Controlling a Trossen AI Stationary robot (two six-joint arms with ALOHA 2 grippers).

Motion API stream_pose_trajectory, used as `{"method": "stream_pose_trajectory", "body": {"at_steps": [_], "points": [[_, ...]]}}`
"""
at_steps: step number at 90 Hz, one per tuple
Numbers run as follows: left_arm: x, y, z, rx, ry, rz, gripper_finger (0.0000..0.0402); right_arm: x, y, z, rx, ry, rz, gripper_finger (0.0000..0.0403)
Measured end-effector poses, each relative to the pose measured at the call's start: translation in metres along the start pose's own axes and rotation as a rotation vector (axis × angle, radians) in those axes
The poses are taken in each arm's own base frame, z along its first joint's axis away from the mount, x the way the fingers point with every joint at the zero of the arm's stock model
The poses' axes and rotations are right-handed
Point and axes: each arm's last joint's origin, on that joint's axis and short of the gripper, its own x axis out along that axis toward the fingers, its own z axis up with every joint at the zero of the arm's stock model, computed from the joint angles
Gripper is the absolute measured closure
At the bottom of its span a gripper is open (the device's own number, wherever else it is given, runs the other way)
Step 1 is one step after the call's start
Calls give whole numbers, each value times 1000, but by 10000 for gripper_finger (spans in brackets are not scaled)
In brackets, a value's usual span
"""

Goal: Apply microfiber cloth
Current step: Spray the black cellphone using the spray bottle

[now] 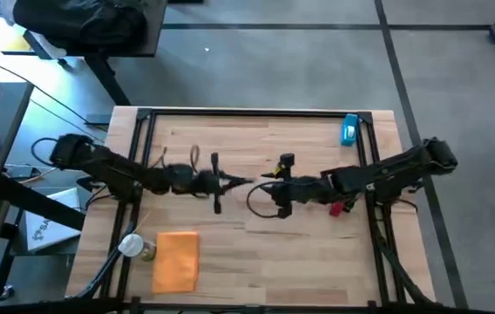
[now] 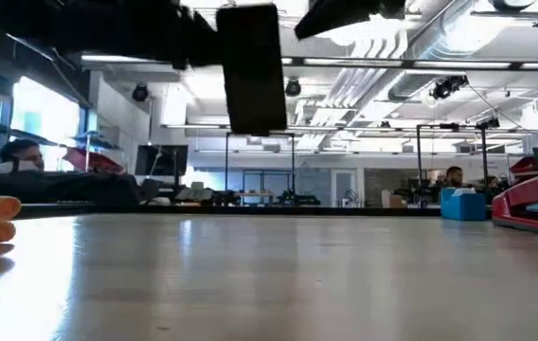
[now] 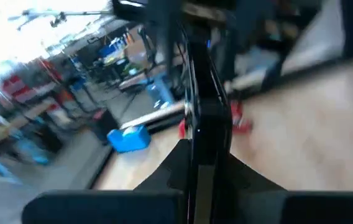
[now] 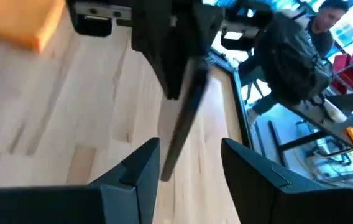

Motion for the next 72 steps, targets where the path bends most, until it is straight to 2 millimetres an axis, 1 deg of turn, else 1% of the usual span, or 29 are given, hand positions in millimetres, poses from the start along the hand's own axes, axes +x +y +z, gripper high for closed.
{"method": "stream_pose_trajectory", "body": {"at_steps": [5,13,22,34,42,51,62,72], "points": [[-4,4,1,-52,-11,12,393,-3,-4,3,56,-34,-4,261],[-7,5,2,-107,-17,14,393,-1,-10,9,140,-110,22,261],[-8,0,3,-153,-24,-30,393,3,-17,14,222,-200,94,261],[-11,-9,7,-198,-52,-59,394,10,-22,14,275,-237,139,261],[-12,-14,10,-203,-56,-25,394,16,-21,17,281,-296,215,261],[-13,-16,11,-206,-50,16,394,27,-14,18,302,-340,295,261],[-15,-22,14,-214,-78,-13,394,42,-8,14,319,-330,297,261],[-16,-28,15,-216,-76,-17,394,47,-5,14,314,-346,294,261]]}}
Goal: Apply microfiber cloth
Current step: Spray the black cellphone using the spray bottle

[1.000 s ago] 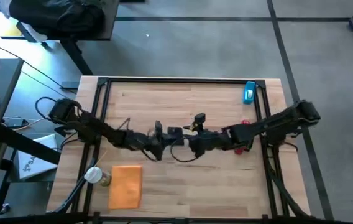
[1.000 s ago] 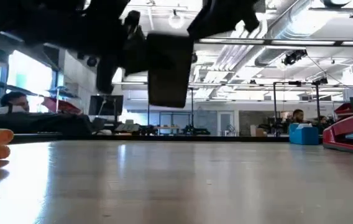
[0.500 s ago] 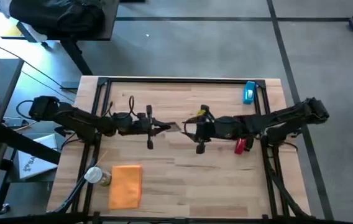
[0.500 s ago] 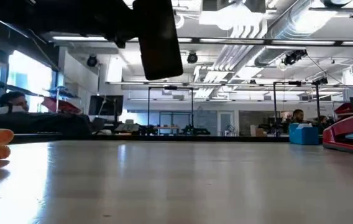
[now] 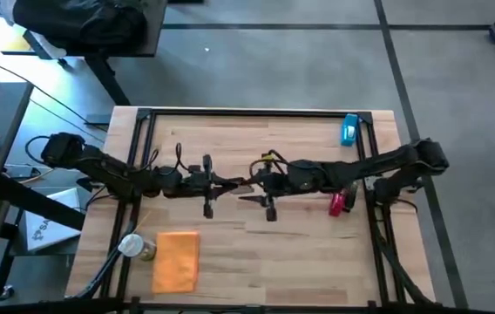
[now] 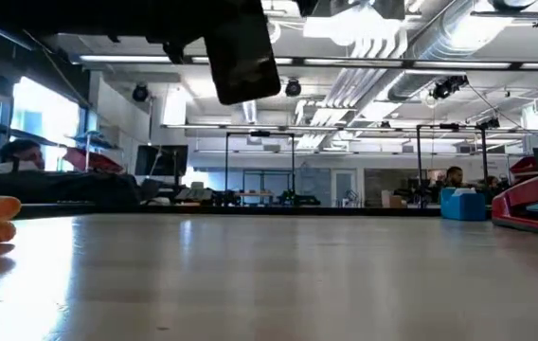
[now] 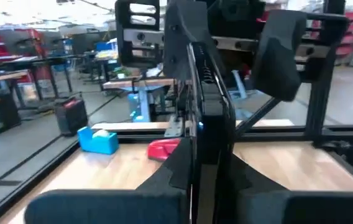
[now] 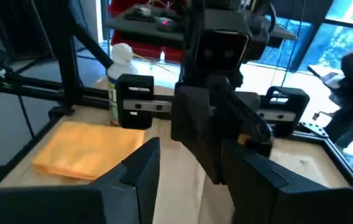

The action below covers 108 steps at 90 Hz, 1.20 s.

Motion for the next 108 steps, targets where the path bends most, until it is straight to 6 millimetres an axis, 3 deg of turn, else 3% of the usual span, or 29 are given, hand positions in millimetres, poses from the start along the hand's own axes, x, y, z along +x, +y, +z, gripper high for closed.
{"method": "stream_pose_trajectory", "body": {"at_steps": [26,59,71,87,108], "points": [[-2,-9,0,23,3,-5,394,-18,0,21,-34,-80,-94,261],[3,-11,-5,28,-24,-10,394,1,-5,1,-23,-10,-69,265],[4,-11,-6,27,-20,-10,394,1,-7,1,-37,-12,-55,298],[4,-11,-4,45,-49,-8,394,1,-7,-4,-32,29,-16,388],[4,-11,-3,61,-53,-13,383,1,-7,-3,-44,25,-18,398]]}}
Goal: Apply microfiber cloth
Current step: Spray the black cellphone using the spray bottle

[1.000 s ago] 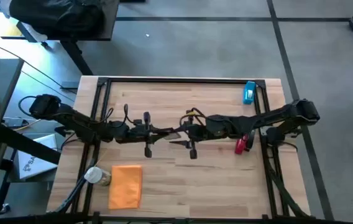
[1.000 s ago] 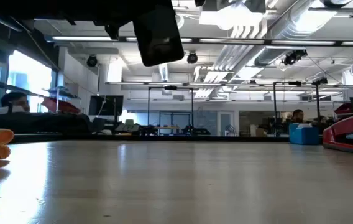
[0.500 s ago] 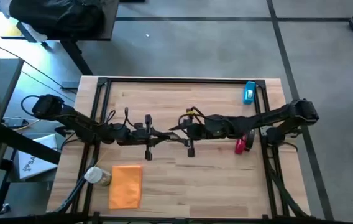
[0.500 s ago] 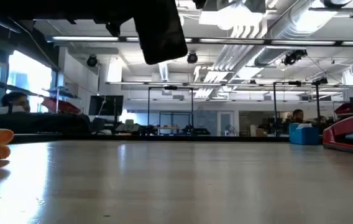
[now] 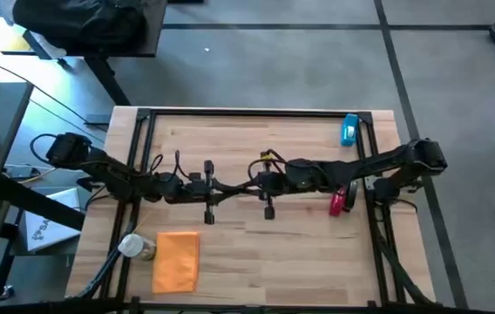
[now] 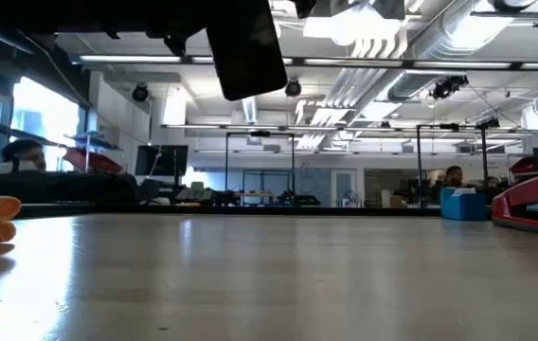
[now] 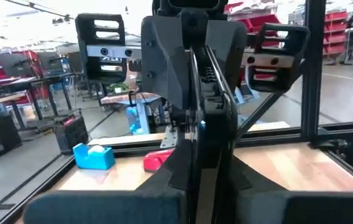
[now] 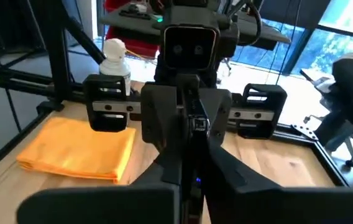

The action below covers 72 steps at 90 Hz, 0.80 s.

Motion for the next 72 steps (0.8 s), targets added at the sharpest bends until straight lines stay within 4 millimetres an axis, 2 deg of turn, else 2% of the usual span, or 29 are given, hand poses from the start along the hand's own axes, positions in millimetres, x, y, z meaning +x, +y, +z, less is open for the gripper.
{"method": "stream_pose_trajectory", "body": {"at_steps": [22,38,61,72], "points": [[-2,0,6,5,-18,34,324,-1,0,-2,-13,22,3,400],[-12,-3,25,26,-91,42,282,-11,-2,4,-13,35,-3,401],[-13,-5,27,-14,-97,14,269,-12,-1,6,-10,14,-1,402],[-13,-5,26,-17,-95,21,269,-12,3,13,-48,-57,0,402]]}}
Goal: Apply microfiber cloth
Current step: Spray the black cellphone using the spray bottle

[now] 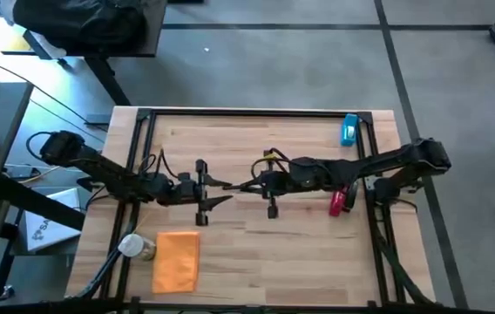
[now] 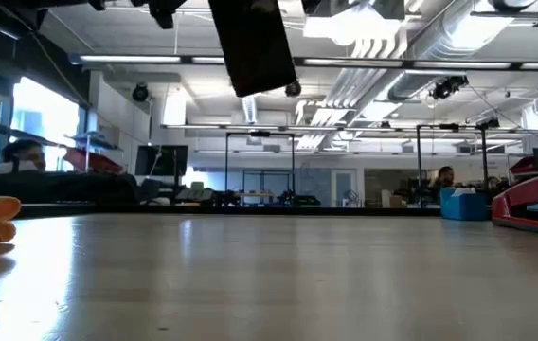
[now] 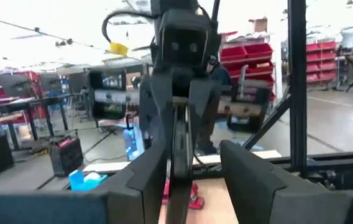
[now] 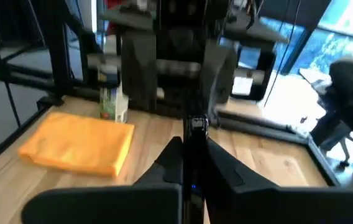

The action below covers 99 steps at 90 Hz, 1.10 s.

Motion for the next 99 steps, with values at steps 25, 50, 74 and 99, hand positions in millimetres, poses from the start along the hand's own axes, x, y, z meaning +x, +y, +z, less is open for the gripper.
{"method": "stream_pose_trajectory", "body": {"at_steps": [25,50,74,99], "points": [[-1,0,11,4,-117,-52,268,0,2,4,-29,-36,-1,402],[2,3,7,15,-116,-23,268,-1,1,8,-22,-83,-12,402],[8,6,3,11,-166,-24,268,-1,0,8,-21,-82,-14,402],[8,6,2,14,-169,-40,312,0,0,8,-26,-75,-14,402]]}}
